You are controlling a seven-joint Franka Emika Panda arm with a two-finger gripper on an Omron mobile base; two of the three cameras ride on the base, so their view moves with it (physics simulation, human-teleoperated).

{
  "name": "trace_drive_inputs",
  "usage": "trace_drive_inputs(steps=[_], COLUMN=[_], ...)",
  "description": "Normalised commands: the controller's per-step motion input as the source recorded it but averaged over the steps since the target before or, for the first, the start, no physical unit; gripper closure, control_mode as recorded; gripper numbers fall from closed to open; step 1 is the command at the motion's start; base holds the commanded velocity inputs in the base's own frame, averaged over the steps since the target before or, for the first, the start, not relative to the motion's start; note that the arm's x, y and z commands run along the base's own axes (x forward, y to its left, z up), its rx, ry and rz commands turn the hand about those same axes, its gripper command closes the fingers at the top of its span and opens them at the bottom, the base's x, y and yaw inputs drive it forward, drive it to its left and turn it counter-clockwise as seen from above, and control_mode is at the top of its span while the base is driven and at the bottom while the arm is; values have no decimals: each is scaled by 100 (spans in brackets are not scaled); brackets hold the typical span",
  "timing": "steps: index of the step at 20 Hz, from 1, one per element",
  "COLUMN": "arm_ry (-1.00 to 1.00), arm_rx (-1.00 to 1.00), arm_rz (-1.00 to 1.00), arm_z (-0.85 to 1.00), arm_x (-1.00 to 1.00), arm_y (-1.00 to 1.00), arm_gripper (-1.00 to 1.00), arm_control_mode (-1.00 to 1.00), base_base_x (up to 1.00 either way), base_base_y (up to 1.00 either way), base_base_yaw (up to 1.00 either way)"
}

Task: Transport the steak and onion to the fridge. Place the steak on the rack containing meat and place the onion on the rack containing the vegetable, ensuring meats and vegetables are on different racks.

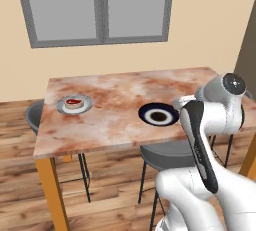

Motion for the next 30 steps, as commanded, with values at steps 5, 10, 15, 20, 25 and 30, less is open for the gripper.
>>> trace_drive_inputs(steps=[5,10,15,20,25,30], arm_ry=[-17,-11,-2,0,0,0], arm_rx=[0,0,0,0,0,0], arm_rz=[-1,-1,-1,0,0,0], arm_z=[96,94,78,0,0,0], arm_x=[-70,-64,-58,0,0,0], arm_y=[1,9,28,0,0,0], arm_gripper=[100,100,100,100,100,100], arm_control_mode=[-100,-100,-100,100,100,100], base_base_x=[0,0,0,-50,-82,-96], base_base_y=[0,0,0,70,92,100], base_base_yaw=[0,0,0,-1,5,11])
